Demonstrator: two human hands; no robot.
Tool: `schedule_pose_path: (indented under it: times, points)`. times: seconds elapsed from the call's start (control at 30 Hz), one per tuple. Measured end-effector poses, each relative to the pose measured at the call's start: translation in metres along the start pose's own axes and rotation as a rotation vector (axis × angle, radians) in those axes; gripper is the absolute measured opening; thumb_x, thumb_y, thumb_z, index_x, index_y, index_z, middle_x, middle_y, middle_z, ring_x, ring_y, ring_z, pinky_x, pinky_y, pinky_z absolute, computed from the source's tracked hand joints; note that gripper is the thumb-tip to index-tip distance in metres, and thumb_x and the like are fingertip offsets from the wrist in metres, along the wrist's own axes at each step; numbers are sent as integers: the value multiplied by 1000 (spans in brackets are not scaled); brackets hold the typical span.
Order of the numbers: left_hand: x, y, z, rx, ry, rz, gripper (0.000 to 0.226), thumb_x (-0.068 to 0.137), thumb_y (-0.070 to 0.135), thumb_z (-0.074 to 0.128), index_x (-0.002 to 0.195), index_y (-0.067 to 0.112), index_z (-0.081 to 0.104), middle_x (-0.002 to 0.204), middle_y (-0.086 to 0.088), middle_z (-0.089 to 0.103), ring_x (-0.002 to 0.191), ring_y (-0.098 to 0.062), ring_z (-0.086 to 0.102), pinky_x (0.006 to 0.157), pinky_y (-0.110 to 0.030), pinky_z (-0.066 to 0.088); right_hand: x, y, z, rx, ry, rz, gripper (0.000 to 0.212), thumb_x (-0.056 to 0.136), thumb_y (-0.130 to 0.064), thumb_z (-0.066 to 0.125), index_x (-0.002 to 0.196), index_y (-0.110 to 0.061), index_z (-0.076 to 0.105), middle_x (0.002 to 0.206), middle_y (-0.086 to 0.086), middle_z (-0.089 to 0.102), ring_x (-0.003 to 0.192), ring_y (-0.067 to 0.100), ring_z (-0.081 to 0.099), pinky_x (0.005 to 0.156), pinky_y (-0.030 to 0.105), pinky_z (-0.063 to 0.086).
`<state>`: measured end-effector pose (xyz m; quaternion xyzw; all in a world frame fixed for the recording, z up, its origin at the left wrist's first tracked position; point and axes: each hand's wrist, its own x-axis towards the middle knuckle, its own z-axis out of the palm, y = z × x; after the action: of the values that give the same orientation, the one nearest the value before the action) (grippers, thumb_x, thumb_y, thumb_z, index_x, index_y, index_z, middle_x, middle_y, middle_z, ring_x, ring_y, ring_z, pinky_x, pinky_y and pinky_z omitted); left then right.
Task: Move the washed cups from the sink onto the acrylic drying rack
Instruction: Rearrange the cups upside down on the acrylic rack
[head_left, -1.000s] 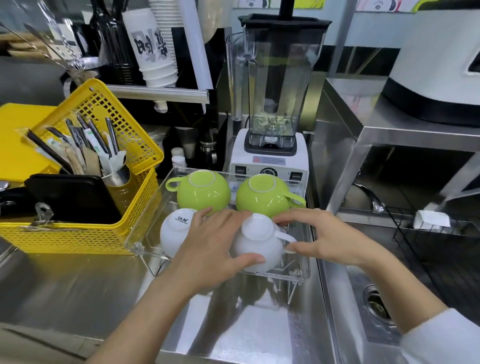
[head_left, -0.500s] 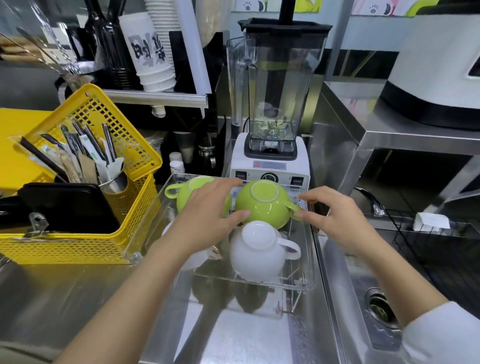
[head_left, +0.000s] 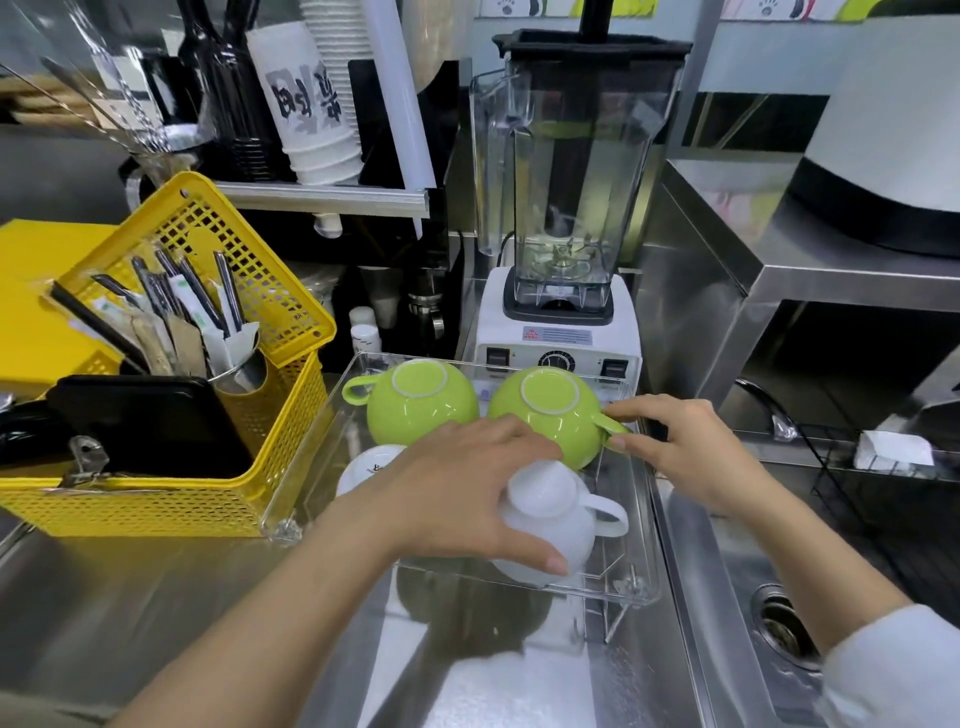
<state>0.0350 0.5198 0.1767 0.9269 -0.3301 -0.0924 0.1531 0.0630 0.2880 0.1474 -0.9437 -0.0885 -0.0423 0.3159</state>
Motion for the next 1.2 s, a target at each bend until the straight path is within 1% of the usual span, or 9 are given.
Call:
schedule_pose_path:
  times: [0.23,0.37,0.43,0.63,0.77,0.9,1.03,1.1,1.2]
  points:
    - [-3,-6,7,33,0,-35,76,65,61,67,130,44,30,130,14,47,118,-12,43,99,-32,29,1,6,4,32,13,34,26,81,-22,67,106,-27,67,97,-14,60,110,32,49,101,45,38]
    - [-5,-6,6,17,2,-43,77,65,59,68,131,42,32,130,13,47,117,-12,44,98,-32,29,0,8,8,41,39,47,26,83,-19,65,107,-27,67,91,-8,61,101,36,48,90,40,39]
    - [-5,-7,4,17,-3,-52,76,65,57,69,130,42,34,128,13,48,117,-11,44,98,-32,30,0,8,11,31,70,40,26,84,-16,63,108,-24,67,90,-4,60,100,36,47,92,42,39]
    - [-6,-13,-4,27,-17,-89,72,61,57,72,123,46,37,127,19,47,114,-9,45,92,-30,31,1,6,14,-29,111,-11,24,85,-13,60,108,-18,67,90,4,62,86,21,44,98,41,33]
    - [-8,-21,-2,19,-26,-99,73,57,62,68,120,50,34,127,21,46,114,-11,47,94,-34,34,1,3,15,-39,142,-1,22,85,-13,60,105,-19,69,94,9,68,90,26,51,98,41,32]
    - [-8,-24,-3,-88,-68,-123,76,52,71,59,121,52,34,125,24,44,117,-10,45,101,-37,35,2,4,14,-70,137,7,21,85,-16,60,103,-25,68,98,5,69,102,24,53,88,30,22]
    - [0,-19,-13,-330,179,-151,69,68,70,58,126,34,47,121,19,49,116,-3,47,100,-30,38,3,-3,7,-82,109,21,20,86,-15,60,103,-22,69,76,-23,53,98,16,48,82,28,18]
    - [9,-19,-18,-371,293,-156,55,79,56,57,126,29,48,128,14,51,117,-2,45,97,-26,36,5,-5,5,-95,102,23,22,85,-16,61,105,-20,68,73,-24,47,100,17,46,81,29,18]
    - [24,-24,-15,-279,233,-187,60,83,51,54,136,29,39,144,10,39,129,-8,36,104,-28,29,9,-5,3,-110,89,46,23,85,-17,61,107,-20,68,77,-17,47,97,18,45,92,35,22]
